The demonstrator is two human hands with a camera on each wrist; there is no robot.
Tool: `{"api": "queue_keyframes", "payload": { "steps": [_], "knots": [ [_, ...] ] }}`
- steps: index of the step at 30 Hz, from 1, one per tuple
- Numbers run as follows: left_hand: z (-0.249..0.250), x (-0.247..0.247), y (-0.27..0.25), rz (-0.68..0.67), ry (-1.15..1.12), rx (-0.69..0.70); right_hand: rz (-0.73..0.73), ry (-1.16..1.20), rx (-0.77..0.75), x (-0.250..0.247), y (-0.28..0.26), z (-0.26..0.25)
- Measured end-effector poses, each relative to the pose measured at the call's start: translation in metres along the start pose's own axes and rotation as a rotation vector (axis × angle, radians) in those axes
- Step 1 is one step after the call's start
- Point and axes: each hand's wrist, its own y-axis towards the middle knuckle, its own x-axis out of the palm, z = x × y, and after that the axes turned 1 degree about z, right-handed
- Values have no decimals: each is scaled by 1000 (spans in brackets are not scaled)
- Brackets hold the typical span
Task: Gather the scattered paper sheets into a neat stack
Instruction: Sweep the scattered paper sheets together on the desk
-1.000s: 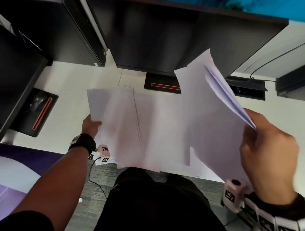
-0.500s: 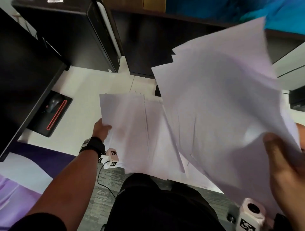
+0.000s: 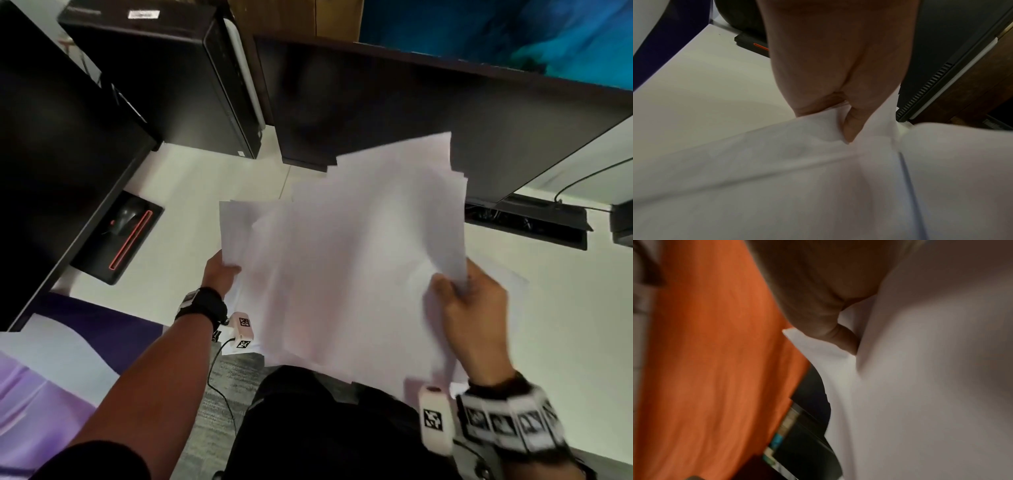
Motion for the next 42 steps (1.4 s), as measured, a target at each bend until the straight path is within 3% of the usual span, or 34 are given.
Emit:
{"api": "queue_keyframes", "payload": {
  "steps": [4, 10, 15, 19, 21, 24, 27, 30, 33, 36, 42],
  "knots": [
    [3, 1, -3, 14, 52, -4, -117, 75, 291, 51, 24, 54],
    [10, 2, -10, 14, 63, 4, -153, 75, 476, 86, 38, 108],
    [15, 1, -12, 42, -2, -104, -164, 87, 512, 97, 45, 129],
    [4, -7, -13, -51, -563, -229, -111, 114, 543, 94, 56, 143],
    [-7, -13, -11, -113, -659, -194, -110, 140, 565, 91, 62, 148],
    [-24, -13, -9, -127, -451, -102, -172, 203, 578, 90, 69, 147],
    [-29, -4, -8, 22, -239, -95, -322, 224, 529, 109, 73, 134],
    [-25, 3, -6, 145, -136, -128, -440, 50, 400, 140, 72, 112],
    [-19, 11, -5, 226, -11, -145, -367, -142, 349, 165, 66, 92],
    [-11, 14, -8, 235, -55, -170, -284, -233, 405, 181, 58, 85],
    [-13, 12, -26, 66, -295, -95, -356, -223, 535, 190, 47, 88]
  ]
}}
